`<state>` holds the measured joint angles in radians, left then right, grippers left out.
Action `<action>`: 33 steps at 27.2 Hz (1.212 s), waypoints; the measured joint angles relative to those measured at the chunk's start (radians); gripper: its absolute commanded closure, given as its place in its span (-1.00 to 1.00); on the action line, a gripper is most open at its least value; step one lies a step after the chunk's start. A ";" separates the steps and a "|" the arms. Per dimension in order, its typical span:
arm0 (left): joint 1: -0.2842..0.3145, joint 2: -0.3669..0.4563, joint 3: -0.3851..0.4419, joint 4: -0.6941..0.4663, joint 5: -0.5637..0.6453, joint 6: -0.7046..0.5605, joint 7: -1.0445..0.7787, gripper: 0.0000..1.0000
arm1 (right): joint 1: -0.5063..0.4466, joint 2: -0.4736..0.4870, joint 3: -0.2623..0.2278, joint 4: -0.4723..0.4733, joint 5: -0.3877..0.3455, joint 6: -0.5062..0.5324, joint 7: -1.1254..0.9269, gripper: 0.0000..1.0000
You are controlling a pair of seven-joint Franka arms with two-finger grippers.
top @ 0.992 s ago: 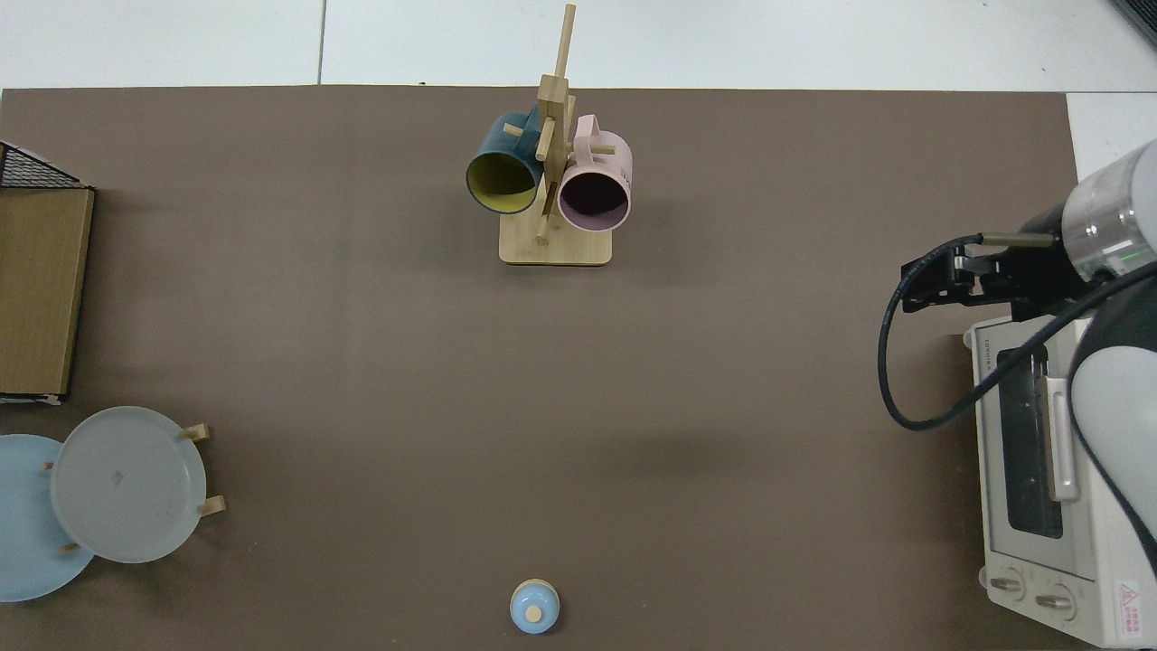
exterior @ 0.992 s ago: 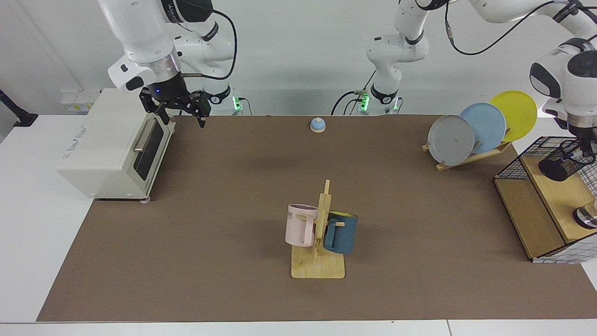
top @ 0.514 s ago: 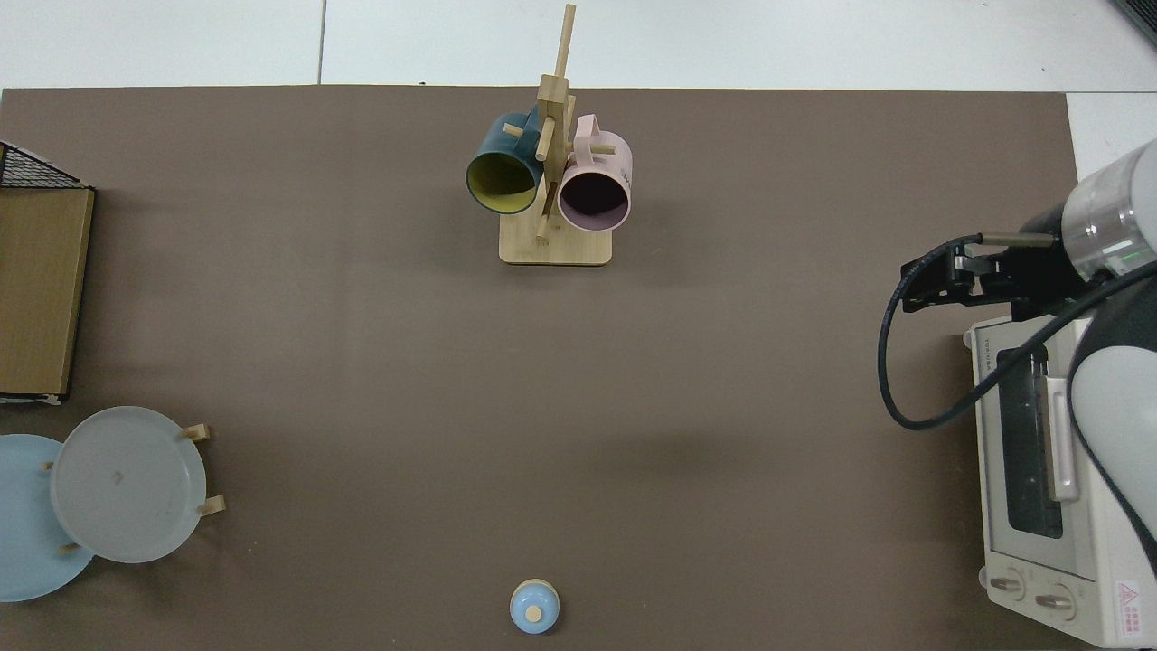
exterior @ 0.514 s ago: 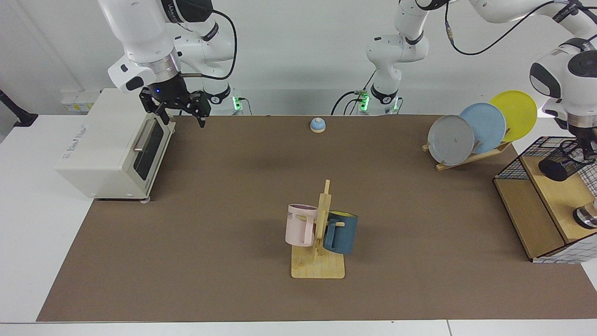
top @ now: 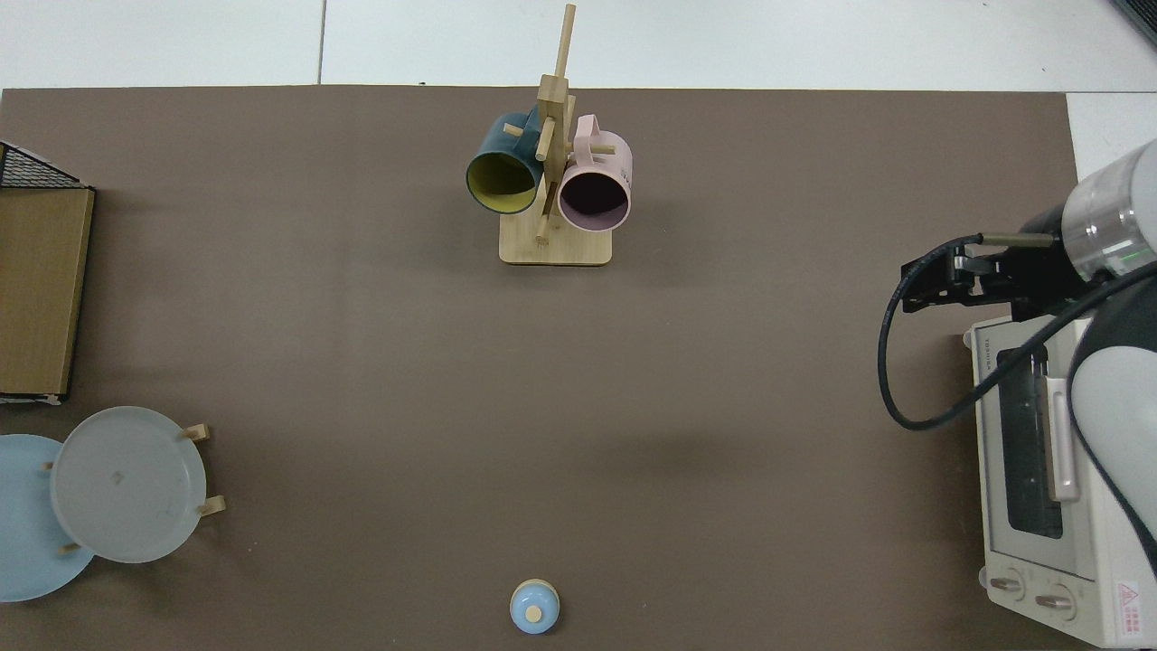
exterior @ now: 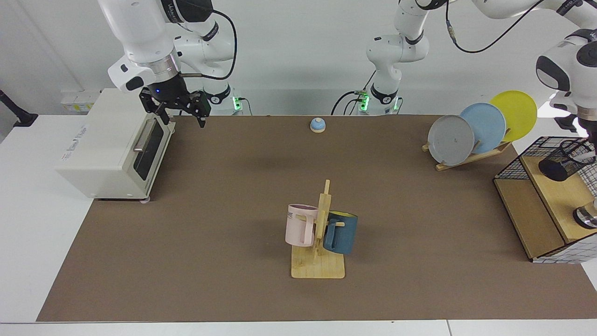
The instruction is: Put markers into pen holder
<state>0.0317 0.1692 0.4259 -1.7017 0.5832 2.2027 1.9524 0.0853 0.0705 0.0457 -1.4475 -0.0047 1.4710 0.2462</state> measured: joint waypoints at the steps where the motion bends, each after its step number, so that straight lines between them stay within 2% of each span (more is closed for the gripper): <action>1: 0.000 -0.001 -0.001 0.011 0.000 -0.008 0.000 0.06 | 0.000 0.000 0.000 0.000 0.000 0.000 0.000 -1.00; 4: -0.001 -0.004 -0.007 0.046 -0.012 -0.046 0.000 -0.04 | 0.000 0.000 0.000 0.000 0.000 0.000 0.000 -1.00; 6: -0.001 -0.007 -0.016 0.079 -0.041 -0.084 0.000 -0.24 | 0.000 0.000 0.000 0.000 0.000 0.000 0.000 -1.00; 12: -0.004 -0.025 -0.076 0.153 -0.127 -0.171 0.000 -0.56 | 0.000 0.000 0.000 0.000 0.000 0.000 0.000 -1.00; 15: -0.011 -0.042 -0.105 0.179 -0.185 -0.215 -0.013 -0.96 | 0.000 0.000 0.000 0.000 0.000 0.000 0.000 -1.00; 16: -0.015 -0.049 -0.111 0.184 -0.204 -0.229 -0.028 -0.99 | 0.000 0.000 0.000 0.000 0.000 0.000 0.000 -1.00; 23: -0.048 -0.109 -0.149 0.193 -0.326 -0.373 -0.309 -1.00 | 0.000 0.000 0.000 0.000 0.000 0.000 0.000 -1.00; 33: -0.061 -0.167 -0.338 0.193 -0.473 -0.596 -0.975 -1.00 | 0.000 0.000 0.000 0.000 0.000 0.000 0.000 -1.00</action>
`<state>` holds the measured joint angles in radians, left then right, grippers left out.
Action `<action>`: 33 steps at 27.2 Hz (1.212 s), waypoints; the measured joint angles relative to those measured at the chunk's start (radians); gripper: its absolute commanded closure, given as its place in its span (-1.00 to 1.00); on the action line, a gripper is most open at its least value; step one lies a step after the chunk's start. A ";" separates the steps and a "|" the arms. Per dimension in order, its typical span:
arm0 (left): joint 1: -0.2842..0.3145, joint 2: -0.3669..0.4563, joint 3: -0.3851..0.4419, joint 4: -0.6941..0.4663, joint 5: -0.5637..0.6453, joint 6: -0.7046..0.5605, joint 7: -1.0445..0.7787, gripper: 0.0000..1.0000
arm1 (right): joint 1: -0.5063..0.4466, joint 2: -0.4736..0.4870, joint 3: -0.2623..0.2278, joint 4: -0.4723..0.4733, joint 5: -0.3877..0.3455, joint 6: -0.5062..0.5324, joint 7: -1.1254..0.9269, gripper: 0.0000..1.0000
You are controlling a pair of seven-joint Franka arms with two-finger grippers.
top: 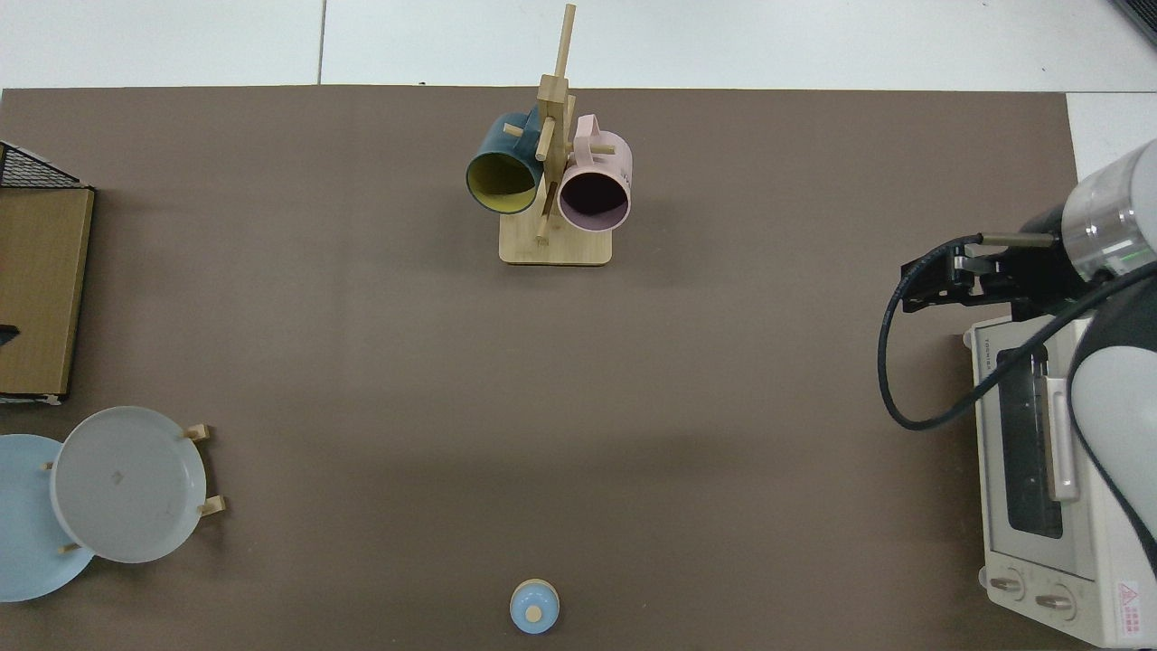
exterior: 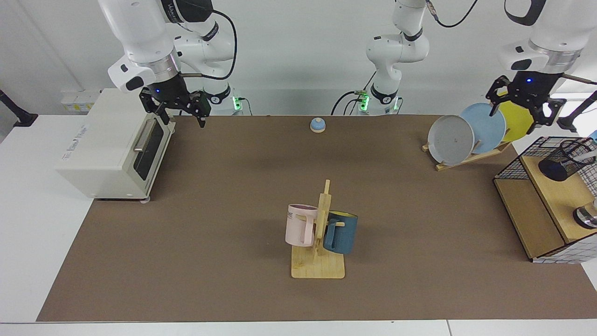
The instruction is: Put markers into pen holder
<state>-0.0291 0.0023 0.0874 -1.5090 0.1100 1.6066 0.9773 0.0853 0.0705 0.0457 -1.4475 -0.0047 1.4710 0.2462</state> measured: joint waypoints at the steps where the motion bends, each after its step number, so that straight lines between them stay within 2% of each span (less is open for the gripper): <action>1: -0.001 -0.004 -0.020 0.000 -0.006 -0.016 -0.071 -1.00 | 0.000 0.000 0.000 0.000 0.000 0.000 0.000 -1.00; 7: -0.007 -0.027 -0.128 0.000 -0.042 -0.102 -0.447 -1.00 | 0.000 0.000 0.000 0.000 0.000 0.000 0.000 -1.00; 14: -0.005 -0.038 -0.138 -0.001 -0.136 -0.115 -0.669 -1.00 | 0.000 0.000 0.000 0.000 0.000 0.000 0.000 -1.00; 33: -0.002 -0.024 -0.090 0.025 -0.164 -0.121 -0.753 -1.00 | 0.000 0.000 0.000 0.000 0.000 0.000 0.000 -1.00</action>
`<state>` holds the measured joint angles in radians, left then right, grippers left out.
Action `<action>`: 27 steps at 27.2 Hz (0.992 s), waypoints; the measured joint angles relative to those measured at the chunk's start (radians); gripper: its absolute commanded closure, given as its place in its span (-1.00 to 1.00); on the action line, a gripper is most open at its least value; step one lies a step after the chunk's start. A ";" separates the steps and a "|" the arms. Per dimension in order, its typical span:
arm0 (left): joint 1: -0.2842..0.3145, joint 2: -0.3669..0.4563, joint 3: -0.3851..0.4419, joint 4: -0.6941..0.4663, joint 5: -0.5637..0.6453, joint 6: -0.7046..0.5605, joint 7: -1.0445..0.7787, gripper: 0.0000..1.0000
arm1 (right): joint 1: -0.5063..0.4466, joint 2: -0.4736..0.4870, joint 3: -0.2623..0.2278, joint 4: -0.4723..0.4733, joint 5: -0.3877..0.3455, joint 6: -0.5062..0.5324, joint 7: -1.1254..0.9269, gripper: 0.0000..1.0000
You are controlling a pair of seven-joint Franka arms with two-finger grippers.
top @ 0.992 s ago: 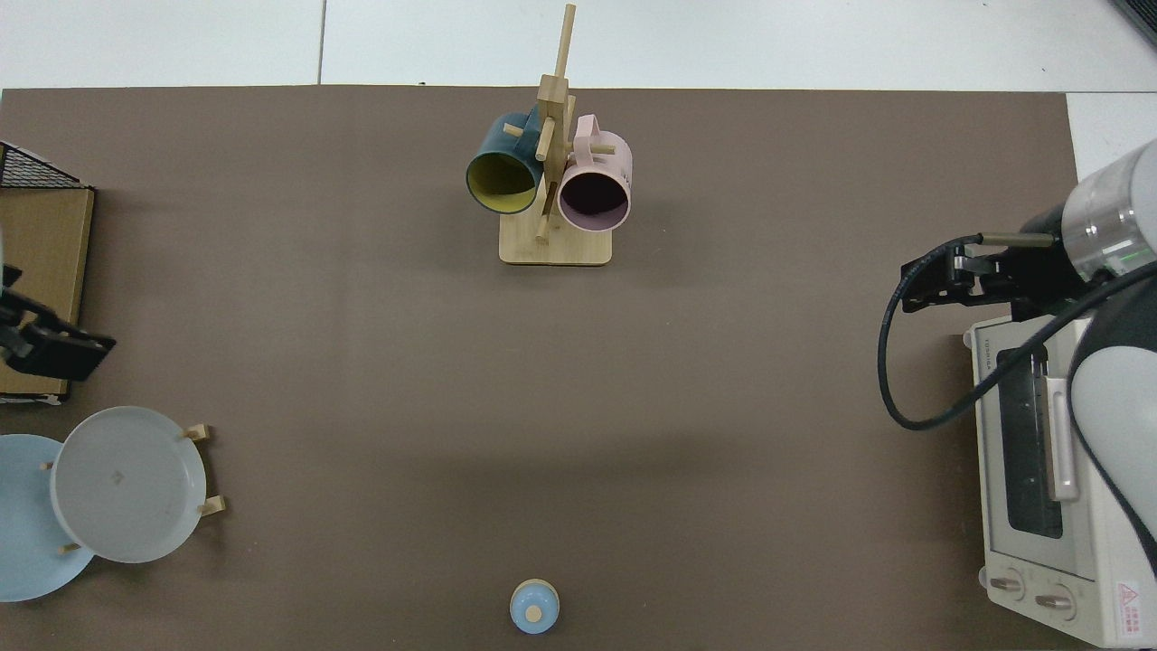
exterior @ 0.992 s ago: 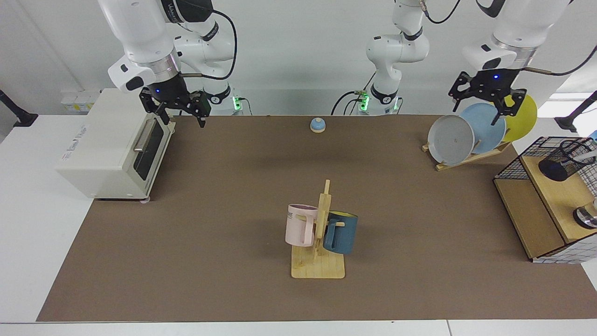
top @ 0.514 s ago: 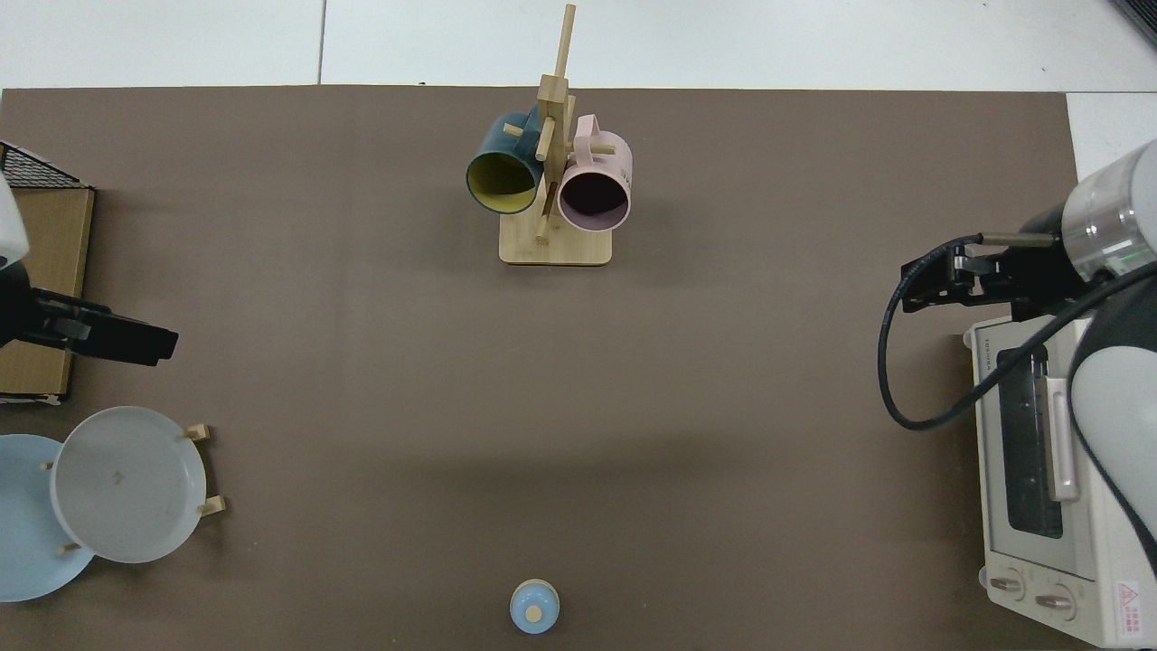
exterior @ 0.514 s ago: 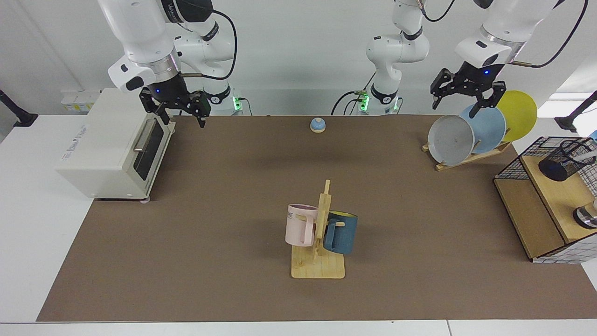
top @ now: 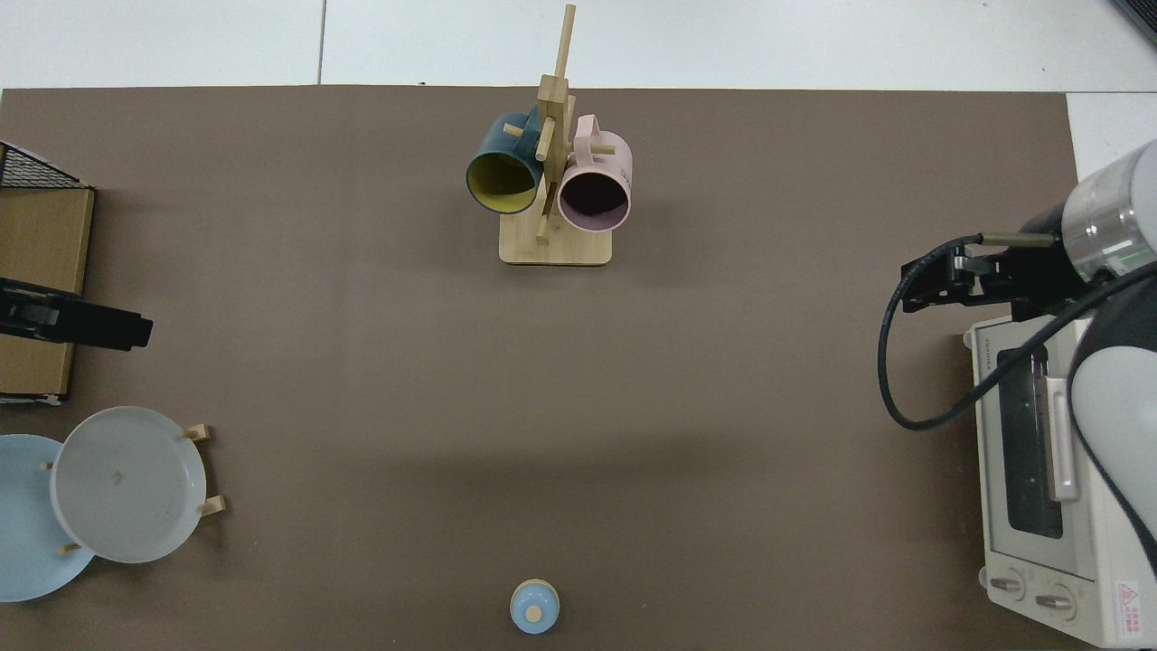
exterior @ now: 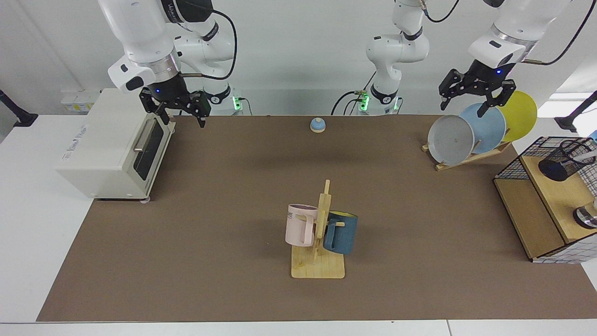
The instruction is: Put markers into pen holder
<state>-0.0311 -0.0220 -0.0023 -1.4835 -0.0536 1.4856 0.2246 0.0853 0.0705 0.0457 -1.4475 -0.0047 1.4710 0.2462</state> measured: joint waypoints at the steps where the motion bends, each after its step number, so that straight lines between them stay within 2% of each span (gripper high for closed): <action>1: 0.000 0.000 0.002 0.000 0.005 0.000 0.000 -1.00 | 0.000 0.000 0.000 0.000 0.000 0.000 0.000 -1.00; 7: 0.000 0.001 0.006 0.003 0.038 0.002 0.000 -1.00 | 0.000 0.000 0.000 0.000 0.000 0.000 0.000 -1.00; 27: 0.000 0.001 0.005 0.005 0.040 0.002 0.000 -1.00 | 0.000 0.000 0.000 0.000 0.000 0.000 0.000 -1.00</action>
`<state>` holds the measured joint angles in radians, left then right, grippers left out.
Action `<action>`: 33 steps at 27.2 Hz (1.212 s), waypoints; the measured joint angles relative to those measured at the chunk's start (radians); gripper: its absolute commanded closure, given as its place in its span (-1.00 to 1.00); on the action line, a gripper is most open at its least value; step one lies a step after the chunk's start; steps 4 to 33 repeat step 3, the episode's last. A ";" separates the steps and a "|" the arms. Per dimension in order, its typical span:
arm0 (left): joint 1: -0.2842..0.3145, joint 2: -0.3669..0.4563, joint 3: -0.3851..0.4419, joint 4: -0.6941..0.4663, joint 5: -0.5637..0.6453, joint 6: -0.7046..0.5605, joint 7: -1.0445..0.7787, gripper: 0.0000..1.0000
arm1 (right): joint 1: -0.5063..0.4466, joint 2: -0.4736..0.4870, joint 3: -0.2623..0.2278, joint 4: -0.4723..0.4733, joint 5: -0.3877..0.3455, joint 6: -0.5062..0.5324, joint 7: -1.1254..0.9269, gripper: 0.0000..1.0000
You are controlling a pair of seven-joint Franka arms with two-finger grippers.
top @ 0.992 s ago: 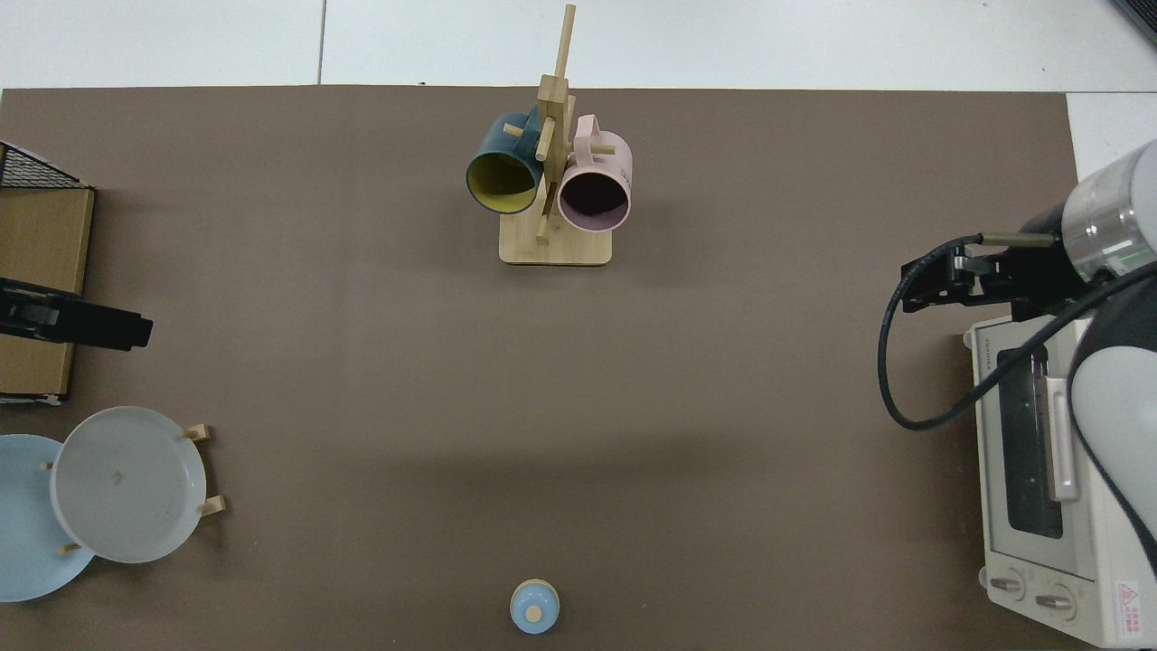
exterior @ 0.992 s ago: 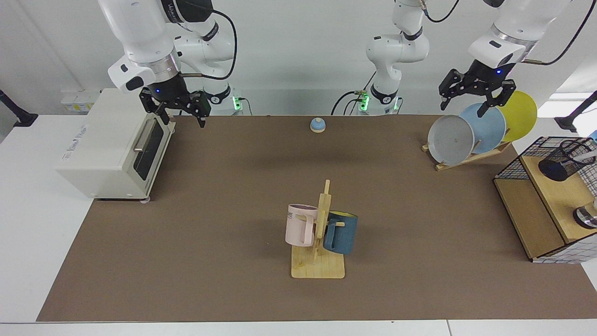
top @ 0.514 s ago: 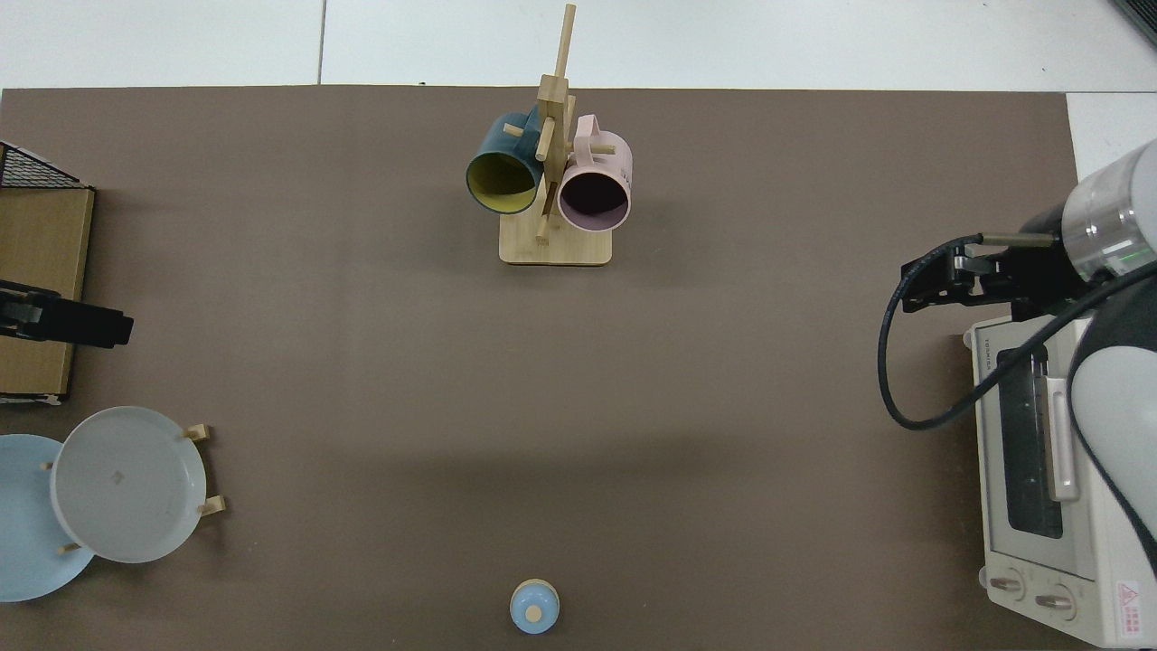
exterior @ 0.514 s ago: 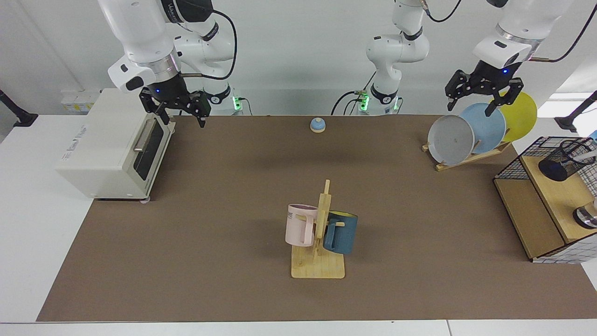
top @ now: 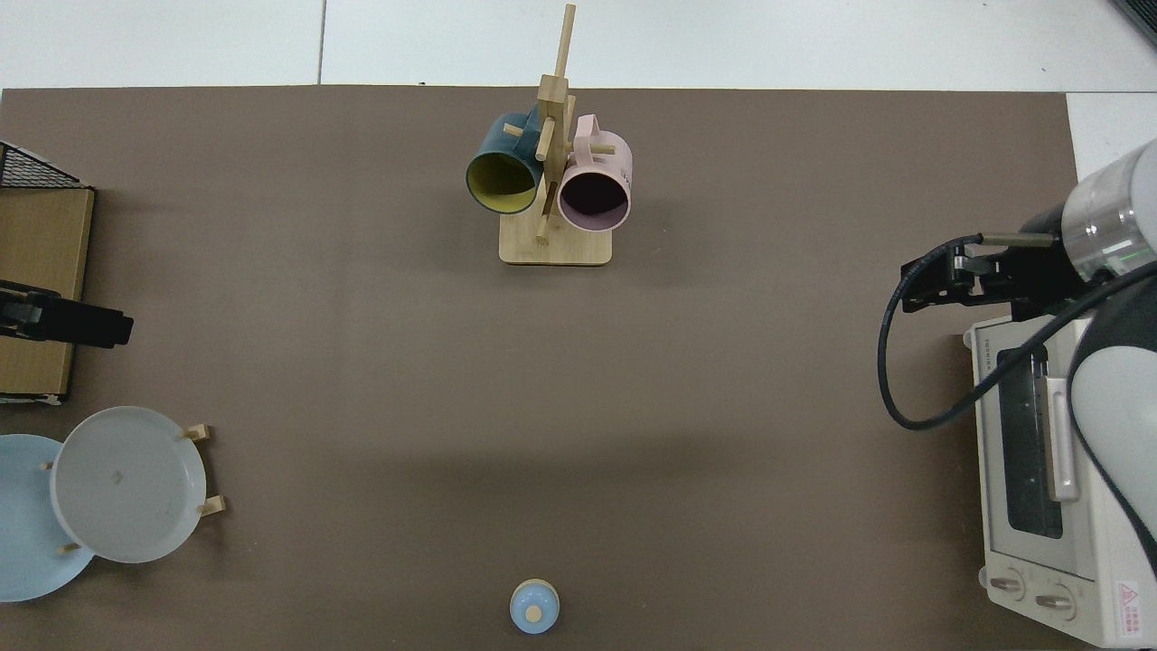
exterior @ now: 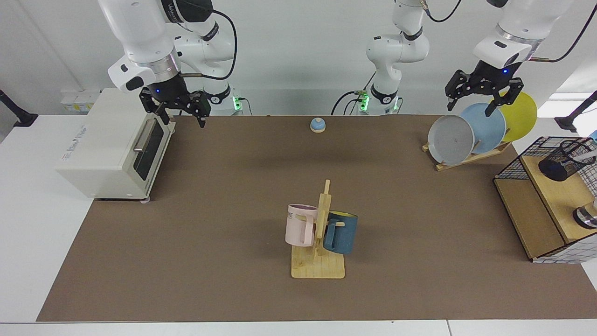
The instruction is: Put markers into pen holder
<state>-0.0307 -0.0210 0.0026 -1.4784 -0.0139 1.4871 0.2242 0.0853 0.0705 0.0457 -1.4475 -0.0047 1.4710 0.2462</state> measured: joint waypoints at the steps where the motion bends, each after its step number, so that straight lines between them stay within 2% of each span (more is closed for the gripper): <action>1: 0.000 0.000 0.000 0.000 0.000 0.000 0.000 -1.00 | 0.000 0.000 0.000 0.000 0.000 0.000 0.000 -1.00; 33: 0.000 0.000 0.000 0.000 0.000 0.000 0.000 -1.00 | 0.000 0.000 0.000 0.000 0.000 0.000 0.000 -1.00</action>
